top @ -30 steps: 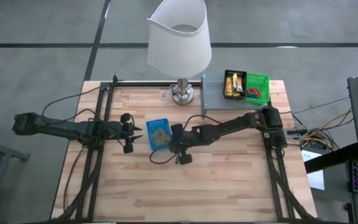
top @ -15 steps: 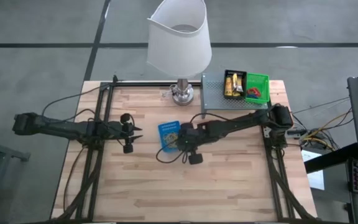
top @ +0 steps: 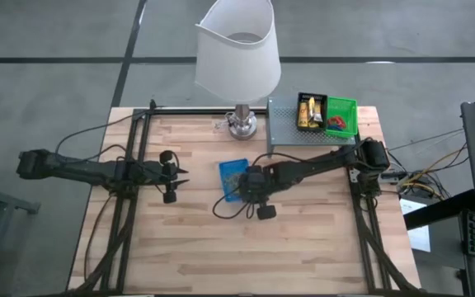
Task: Pick & Place Office Desk Supplies
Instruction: Put the blue bin on the shelf
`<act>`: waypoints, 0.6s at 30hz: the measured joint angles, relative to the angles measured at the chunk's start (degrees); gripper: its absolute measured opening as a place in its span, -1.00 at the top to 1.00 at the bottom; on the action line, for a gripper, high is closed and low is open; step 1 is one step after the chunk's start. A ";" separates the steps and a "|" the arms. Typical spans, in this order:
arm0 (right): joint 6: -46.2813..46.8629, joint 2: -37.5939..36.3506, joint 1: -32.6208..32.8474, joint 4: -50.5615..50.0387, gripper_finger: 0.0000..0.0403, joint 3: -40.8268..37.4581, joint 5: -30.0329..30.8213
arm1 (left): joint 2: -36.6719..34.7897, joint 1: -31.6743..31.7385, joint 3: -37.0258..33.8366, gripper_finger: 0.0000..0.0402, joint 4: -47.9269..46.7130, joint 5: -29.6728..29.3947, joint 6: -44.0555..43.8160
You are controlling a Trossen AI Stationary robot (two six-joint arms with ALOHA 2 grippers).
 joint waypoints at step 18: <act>0.43 -0.10 0.17 4.03 0.56 0.00 0.04 | 0.00 0.00 0.00 0.29 -0.22 0.00 0.00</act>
